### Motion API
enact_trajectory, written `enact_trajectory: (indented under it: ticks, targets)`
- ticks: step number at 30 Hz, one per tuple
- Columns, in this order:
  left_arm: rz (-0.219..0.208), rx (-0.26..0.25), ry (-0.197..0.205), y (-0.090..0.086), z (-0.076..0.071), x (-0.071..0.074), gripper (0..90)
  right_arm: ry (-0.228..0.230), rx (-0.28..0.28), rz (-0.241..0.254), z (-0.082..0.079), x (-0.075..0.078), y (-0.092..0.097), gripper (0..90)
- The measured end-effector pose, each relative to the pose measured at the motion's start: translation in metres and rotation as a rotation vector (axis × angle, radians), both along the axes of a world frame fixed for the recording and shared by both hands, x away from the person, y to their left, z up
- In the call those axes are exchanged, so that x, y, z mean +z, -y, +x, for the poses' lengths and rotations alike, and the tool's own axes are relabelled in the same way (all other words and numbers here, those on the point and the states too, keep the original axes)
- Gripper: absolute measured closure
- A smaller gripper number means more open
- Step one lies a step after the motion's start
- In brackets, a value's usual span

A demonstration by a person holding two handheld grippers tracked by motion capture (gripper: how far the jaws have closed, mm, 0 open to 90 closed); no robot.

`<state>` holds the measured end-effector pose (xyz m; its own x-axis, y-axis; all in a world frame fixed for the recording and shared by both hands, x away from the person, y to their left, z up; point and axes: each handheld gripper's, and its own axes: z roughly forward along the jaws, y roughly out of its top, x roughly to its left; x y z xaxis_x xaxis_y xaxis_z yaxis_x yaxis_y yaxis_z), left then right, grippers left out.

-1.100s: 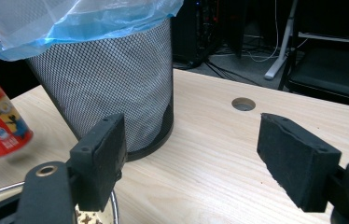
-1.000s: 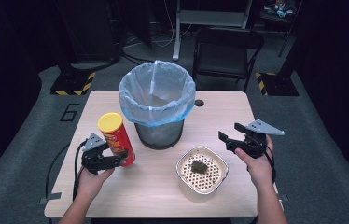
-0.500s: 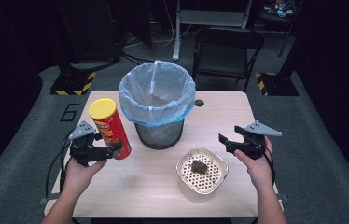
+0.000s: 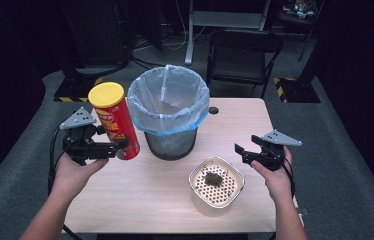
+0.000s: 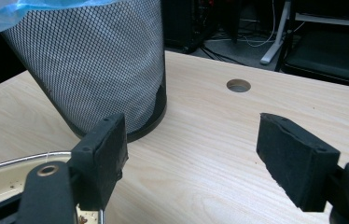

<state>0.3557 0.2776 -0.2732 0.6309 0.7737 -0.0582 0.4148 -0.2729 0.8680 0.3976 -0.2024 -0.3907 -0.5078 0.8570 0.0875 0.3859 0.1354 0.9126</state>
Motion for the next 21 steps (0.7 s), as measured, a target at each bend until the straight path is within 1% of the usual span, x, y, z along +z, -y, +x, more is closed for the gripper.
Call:
enact_trajectory:
  ticks: [5, 6, 7, 8, 10, 14, 16, 18, 21]
  targets:
    - [-0.002, -0.009, 0.016, 0.007, 0.004, 0.024, 24.2, 0.001, -0.005, 0.001, 0.0, 0.0, 0.003, 24.1]
    - [0.0, -0.014, 0.02, 0.008, 0.005, 0.031, 24.2, 0.0, -0.008, 0.001, 0.0, 0.0, 0.003, 24.1]
    - [-0.002, -0.017, 0.023, 0.009, 0.006, 0.035, 24.2, 0.002, -0.008, 0.001, 0.0, -0.001, 0.003, 24.1]
    - [-0.002, -0.017, 0.023, 0.009, 0.006, 0.035, 24.2, 0.002, -0.008, 0.001, 0.0, -0.001, 0.003, 24.1]
    - [0.0, -0.022, 0.038, 0.014, 0.009, 0.051, 24.2, 0.0, -0.008, -0.002, -0.001, -0.001, 0.004, 24.2]
    - [0.001, -0.03, 0.046, 0.021, 0.016, 0.067, 24.2, 0.003, -0.01, 0.003, -0.002, 0.0, 0.005, 24.2]
    - [-0.001, -0.031, 0.044, 0.024, 0.02, 0.072, 24.2, 0.002, -0.012, 0.006, -0.002, 0.0, 0.005, 24.2]
    - [0.009, -0.032, 0.053, 0.027, 0.024, 0.079, 24.2, 0.004, -0.014, 0.004, -0.002, 0.0, 0.006, 24.2]
    - [0.002, -0.028, 0.056, 0.032, 0.032, 0.087, 24.2, 0.002, -0.016, 0.004, -0.002, 0.0, 0.007, 24.2]
